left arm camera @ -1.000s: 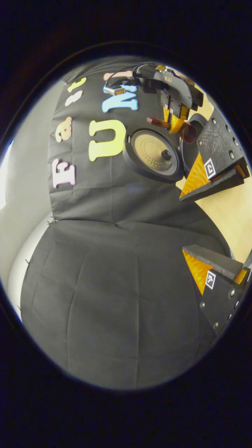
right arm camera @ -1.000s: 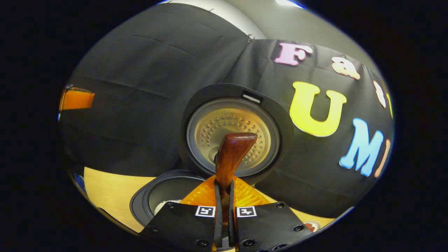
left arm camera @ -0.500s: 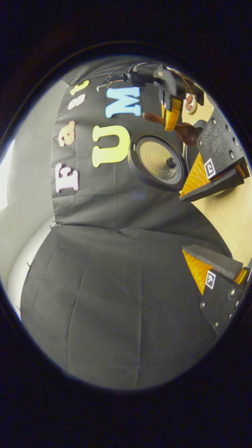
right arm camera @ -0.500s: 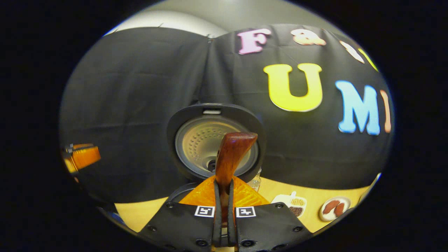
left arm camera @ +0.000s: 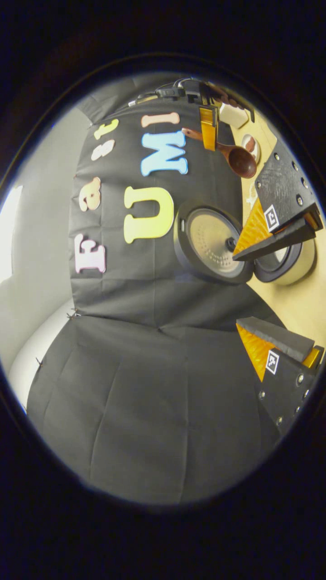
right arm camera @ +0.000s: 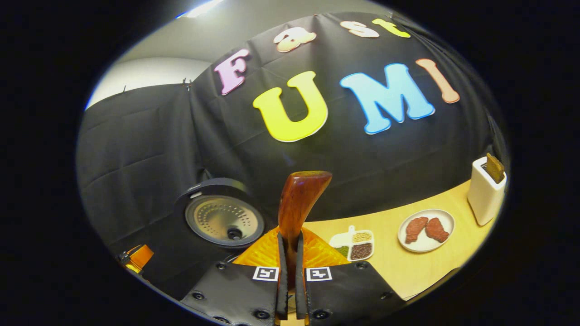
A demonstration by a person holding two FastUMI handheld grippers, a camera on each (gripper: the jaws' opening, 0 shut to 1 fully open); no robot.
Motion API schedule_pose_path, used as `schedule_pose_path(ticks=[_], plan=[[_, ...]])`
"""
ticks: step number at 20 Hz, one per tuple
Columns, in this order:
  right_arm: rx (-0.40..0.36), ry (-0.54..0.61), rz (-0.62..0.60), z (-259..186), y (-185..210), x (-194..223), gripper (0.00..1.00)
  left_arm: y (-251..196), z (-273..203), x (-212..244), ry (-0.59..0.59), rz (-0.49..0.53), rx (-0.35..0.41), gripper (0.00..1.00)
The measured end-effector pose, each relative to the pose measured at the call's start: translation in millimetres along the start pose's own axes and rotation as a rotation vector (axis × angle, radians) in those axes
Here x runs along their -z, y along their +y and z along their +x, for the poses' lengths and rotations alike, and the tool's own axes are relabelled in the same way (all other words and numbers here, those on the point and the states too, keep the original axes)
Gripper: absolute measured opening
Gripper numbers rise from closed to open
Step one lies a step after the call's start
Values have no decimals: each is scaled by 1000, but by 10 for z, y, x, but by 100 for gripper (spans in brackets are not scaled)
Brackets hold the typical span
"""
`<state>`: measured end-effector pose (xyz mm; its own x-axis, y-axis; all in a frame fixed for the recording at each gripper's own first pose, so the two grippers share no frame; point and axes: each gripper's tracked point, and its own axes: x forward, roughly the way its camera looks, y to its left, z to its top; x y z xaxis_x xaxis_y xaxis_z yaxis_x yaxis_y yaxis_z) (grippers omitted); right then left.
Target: Close the left gripper, press the button to open the rice cooker; take a wooden spoon from the chopstick holder with the right hand, scoop a spoonful of rice and pour it into the rice cooker, then put the wooden spoon back into the chopstick holder.
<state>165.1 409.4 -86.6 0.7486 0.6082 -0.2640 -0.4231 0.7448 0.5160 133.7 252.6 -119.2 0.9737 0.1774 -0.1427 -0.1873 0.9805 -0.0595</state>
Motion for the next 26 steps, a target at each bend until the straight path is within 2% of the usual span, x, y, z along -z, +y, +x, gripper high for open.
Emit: schedule_pose_path(ticks=[1, 2, 8, 9, 10, 16, 22, 26], plan=[[26, -9, 10, -76, -122, -33, 4, -83, 34, -20, -6, 2, 15, 77], [49, -19, 19, -152, -251, -83, 8, -174, 59, -42, -12, 4, 30, 77], [193, -70, 25, -687, -1027, -343, 8, -626, 90, -192, -38, 7, 103, 77], [219, -77, 23, -785, -1148, -370, 5, -699, 86, -203, -38, 7, 113, 77], [246, -87, 18, -886, -1286, -409, 8, -780, 103, -211, -39, 5, 122, 79], [388, -112, 9, -1563, -2045, -533, 8, -1273, 49, -336, -56, 3, 180, 77], [499, -98, 0, -2113, -2630, -377, 8, -1685, -76, -446, -66, -4, 220, 79], [547, -22, -20, -2305, -2893, -3, 8, -1783, -222, -541, -76, 3, 220, 77]])
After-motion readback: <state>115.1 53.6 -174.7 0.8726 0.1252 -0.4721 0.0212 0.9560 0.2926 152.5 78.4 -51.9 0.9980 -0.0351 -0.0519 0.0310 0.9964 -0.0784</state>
